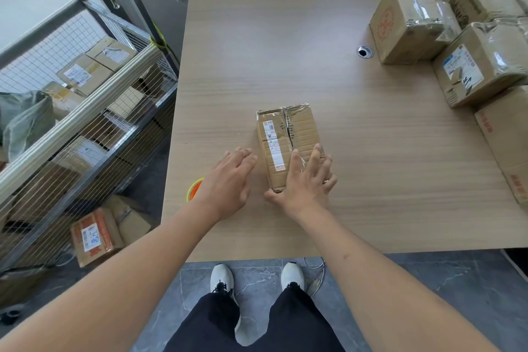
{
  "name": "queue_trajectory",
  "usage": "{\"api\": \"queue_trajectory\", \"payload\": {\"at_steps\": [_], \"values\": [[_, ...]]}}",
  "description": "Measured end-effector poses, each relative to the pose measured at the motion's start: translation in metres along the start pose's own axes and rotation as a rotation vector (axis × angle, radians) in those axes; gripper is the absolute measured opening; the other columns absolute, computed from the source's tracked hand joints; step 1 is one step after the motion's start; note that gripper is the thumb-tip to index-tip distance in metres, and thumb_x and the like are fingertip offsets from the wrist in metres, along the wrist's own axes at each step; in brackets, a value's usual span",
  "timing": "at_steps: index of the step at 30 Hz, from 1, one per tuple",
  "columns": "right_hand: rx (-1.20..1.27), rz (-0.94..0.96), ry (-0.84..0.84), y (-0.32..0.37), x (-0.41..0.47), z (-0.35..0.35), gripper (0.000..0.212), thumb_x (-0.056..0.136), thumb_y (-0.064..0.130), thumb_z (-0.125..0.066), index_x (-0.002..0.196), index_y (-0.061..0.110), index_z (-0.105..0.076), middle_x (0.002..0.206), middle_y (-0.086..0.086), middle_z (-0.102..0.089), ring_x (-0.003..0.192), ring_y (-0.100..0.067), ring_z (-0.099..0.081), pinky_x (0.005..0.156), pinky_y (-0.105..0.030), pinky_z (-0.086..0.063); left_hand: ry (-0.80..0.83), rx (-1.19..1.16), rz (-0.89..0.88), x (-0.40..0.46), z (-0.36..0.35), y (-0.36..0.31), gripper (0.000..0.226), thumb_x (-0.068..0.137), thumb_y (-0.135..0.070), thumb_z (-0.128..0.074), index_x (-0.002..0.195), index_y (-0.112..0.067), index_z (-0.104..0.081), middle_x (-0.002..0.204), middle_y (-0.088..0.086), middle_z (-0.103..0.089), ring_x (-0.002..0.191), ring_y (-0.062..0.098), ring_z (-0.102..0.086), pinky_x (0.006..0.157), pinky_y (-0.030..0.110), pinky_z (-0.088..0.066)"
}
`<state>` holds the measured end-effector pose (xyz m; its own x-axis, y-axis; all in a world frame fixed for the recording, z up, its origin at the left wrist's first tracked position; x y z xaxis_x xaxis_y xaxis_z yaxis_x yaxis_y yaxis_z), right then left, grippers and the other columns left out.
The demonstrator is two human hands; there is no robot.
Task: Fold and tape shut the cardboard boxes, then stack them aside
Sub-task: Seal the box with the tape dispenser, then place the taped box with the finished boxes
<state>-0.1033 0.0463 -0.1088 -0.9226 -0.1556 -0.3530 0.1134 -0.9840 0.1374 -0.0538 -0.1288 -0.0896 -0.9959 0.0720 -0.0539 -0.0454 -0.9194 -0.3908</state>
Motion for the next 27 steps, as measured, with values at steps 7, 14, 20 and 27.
{"api": "queue_trajectory", "payload": {"at_steps": [7,14,20,27], "values": [[0.109,-0.100,-0.067,0.005,0.006,0.004,0.111,0.063,0.078,-0.069,0.149,0.036,-0.011,0.163,-0.013,0.017,0.150,-0.045,0.005,0.110,-0.066,-0.019,0.045,0.027,0.080,0.011,0.014,0.004,0.061,0.088,-0.011,-0.065,0.147,-0.007,-0.051,0.155,0.017,-0.040,0.140,0.036,-0.040,0.120,0.047,-0.032],[0.278,-0.189,0.002,0.002,0.008,0.027,0.118,0.054,0.074,-0.075,0.148,0.063,-0.004,0.167,-0.015,0.015,0.144,-0.042,-0.016,0.110,-0.056,-0.025,0.103,0.094,0.137,0.019,0.037,-0.001,0.061,0.096,-0.022,-0.058,0.154,-0.014,-0.040,0.160,0.013,-0.033,0.149,0.034,-0.028,0.124,0.044,-0.015],[0.308,-0.205,-0.036,0.002,0.004,0.077,0.097,0.040,0.074,-0.071,0.128,0.055,-0.035,0.147,-0.013,-0.027,0.129,-0.038,-0.034,0.104,-0.053,-0.034,0.095,0.126,0.183,0.030,0.080,-0.018,0.058,0.102,-0.032,-0.049,0.157,-0.019,-0.035,0.161,0.011,-0.033,0.150,0.030,-0.026,0.125,0.044,-0.016],[0.308,-0.082,-0.079,0.006,-0.013,0.154,0.094,0.046,0.073,-0.075,0.130,0.055,-0.037,0.139,-0.009,-0.029,0.127,-0.035,-0.033,0.100,-0.048,-0.030,0.058,0.143,0.231,0.031,0.129,-0.052,0.059,0.103,-0.039,-0.047,0.158,-0.022,-0.033,0.163,0.009,-0.029,0.151,0.029,-0.025,0.123,0.044,-0.021]]}}
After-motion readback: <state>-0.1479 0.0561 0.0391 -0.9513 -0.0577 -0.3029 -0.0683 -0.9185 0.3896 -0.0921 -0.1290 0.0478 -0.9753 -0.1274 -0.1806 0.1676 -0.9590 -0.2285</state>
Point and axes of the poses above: each hand's wrist, its own x-axis towards the middle knuckle, its own z-axis out of the back of the hand, y = z × x, the point moved 3 cm from there along x, towards the middle knuckle
